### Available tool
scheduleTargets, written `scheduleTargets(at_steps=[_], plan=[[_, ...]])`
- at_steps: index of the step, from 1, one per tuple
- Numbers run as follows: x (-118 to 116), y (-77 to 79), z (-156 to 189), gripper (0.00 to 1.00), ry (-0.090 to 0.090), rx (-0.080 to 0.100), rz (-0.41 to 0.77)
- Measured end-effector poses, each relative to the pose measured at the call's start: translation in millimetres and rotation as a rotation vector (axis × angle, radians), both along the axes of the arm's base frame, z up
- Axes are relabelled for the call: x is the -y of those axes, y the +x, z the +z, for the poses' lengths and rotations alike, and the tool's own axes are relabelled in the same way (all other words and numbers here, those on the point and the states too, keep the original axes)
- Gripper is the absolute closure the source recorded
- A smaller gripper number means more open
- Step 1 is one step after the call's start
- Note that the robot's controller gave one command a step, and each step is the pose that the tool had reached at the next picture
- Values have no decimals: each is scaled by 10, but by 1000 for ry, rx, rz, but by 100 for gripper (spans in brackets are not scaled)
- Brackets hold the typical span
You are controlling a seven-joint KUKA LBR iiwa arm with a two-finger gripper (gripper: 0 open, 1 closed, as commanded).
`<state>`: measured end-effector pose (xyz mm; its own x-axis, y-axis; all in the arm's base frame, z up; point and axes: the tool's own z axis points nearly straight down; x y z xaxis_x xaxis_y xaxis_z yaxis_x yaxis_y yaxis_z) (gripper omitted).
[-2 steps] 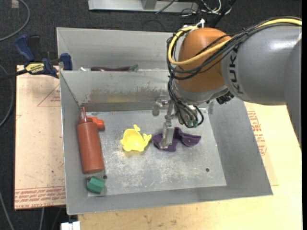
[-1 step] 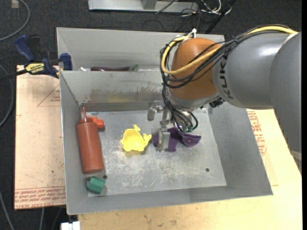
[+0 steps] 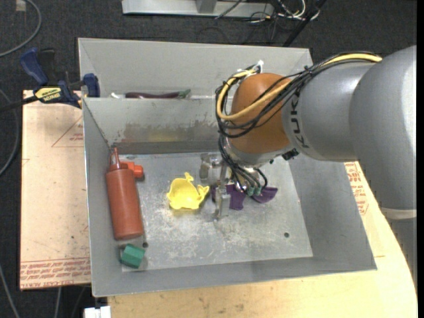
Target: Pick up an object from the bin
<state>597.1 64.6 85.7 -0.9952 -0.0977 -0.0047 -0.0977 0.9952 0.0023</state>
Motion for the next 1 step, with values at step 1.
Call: scheduleTargets(at_steps=[1], plan=[[-69,-34,-295,0,-2,-4,-12]])
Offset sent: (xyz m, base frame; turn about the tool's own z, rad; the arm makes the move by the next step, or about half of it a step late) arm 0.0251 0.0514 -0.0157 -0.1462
